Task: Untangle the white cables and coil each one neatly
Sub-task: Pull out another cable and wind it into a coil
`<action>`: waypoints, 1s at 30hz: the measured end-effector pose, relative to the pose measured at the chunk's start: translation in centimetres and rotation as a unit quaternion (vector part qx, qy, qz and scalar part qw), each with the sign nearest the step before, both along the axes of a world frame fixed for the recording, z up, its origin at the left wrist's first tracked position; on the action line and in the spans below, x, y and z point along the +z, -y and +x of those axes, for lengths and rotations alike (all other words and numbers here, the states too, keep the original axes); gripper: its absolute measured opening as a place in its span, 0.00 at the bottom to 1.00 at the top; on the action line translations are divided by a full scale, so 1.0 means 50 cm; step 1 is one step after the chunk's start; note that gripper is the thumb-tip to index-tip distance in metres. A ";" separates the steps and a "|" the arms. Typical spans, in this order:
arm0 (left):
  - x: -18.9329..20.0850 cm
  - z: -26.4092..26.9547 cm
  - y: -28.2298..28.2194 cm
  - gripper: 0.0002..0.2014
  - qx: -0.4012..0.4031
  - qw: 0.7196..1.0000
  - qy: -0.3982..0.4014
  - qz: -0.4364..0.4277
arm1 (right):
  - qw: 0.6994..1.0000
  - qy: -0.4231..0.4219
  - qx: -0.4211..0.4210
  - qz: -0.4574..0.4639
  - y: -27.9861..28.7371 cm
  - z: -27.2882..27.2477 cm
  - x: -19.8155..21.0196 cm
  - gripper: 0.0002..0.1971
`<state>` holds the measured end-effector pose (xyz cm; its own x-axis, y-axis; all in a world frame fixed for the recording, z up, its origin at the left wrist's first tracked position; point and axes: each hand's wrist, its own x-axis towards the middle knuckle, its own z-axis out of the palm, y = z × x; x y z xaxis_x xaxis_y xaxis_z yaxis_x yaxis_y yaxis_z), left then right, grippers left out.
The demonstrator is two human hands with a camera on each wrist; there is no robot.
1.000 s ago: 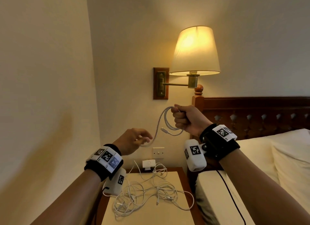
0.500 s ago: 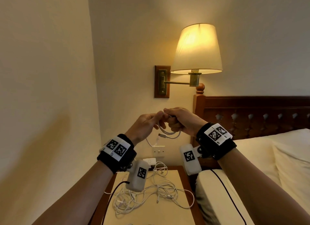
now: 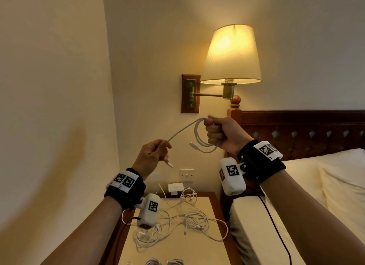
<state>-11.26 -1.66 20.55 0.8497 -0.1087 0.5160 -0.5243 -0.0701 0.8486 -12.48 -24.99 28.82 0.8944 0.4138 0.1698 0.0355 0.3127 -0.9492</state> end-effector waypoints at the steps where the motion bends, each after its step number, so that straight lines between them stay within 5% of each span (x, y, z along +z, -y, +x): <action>1: -0.013 0.006 -0.005 0.10 0.008 1.000 0.001 0.015 | 1.000 -0.002 0.001 0.001 -0.001 -0.001 -0.002 0.18; 6: -0.051 0.030 -0.005 0.10 0.086 0.990 -0.016 0.110 | 0.999 -0.018 0.016 0.034 -0.018 0.002 -0.017 0.19; 12: 0.036 0.019 0.032 0.06 0.055 0.973 -0.112 -0.194 | 0.995 -0.036 0.061 0.067 -0.050 -0.002 -0.032 0.20; 15: 0.082 -0.004 0.049 0.07 0.005 0.960 -0.128 -0.248 | 0.994 -0.034 0.073 0.069 -0.063 -0.006 -0.031 0.19; 22: 0.094 -0.041 0.064 0.12 -0.103 0.964 -0.173 -0.172 | 0.996 -0.021 0.064 0.050 -0.067 -0.001 -0.025 0.19; 26: 0.100 -0.063 0.077 0.16 -0.076 0.971 -0.185 -0.132 | 0.999 0.003 0.027 0.021 -0.065 0.002 -0.021 0.21; 30: 0.108 -0.078 0.099 0.15 0.010 0.995 -0.100 -0.015 | 0.999 0.042 -0.010 -0.021 -0.072 0.002 -0.011 0.19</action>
